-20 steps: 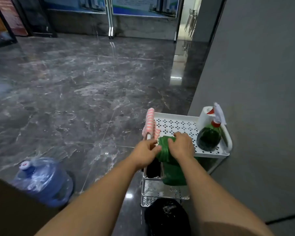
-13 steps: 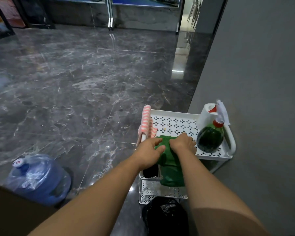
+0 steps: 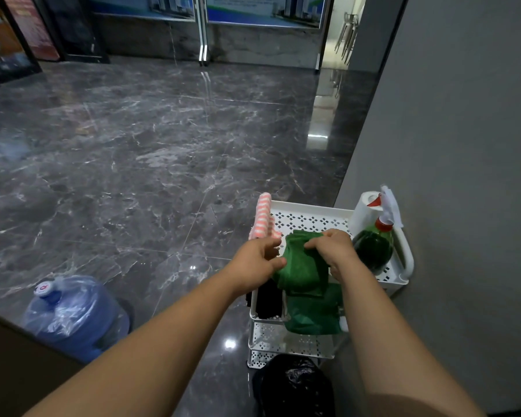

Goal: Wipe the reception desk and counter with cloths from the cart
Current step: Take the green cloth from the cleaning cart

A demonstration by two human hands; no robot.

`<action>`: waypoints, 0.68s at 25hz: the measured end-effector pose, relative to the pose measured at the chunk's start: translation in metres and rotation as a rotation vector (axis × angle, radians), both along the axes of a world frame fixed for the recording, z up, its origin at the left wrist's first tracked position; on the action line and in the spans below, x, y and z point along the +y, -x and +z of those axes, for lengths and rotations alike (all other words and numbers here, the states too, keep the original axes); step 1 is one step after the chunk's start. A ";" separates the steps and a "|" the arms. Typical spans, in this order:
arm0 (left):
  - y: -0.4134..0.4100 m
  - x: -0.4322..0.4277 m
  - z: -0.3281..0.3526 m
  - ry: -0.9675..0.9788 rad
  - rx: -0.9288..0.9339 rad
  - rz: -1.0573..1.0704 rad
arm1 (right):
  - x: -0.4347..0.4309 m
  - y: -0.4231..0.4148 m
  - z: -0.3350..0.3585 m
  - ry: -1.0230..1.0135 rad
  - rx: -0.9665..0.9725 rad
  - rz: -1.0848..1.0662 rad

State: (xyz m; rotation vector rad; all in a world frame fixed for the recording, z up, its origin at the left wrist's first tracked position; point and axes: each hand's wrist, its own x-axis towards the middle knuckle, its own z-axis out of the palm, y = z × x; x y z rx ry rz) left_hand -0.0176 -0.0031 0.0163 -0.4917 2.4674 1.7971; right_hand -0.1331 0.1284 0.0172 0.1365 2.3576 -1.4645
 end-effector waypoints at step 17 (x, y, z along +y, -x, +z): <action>-0.222 -0.109 0.096 0.577 0.182 0.406 | -0.126 -0.176 0.112 0.298 0.164 1.020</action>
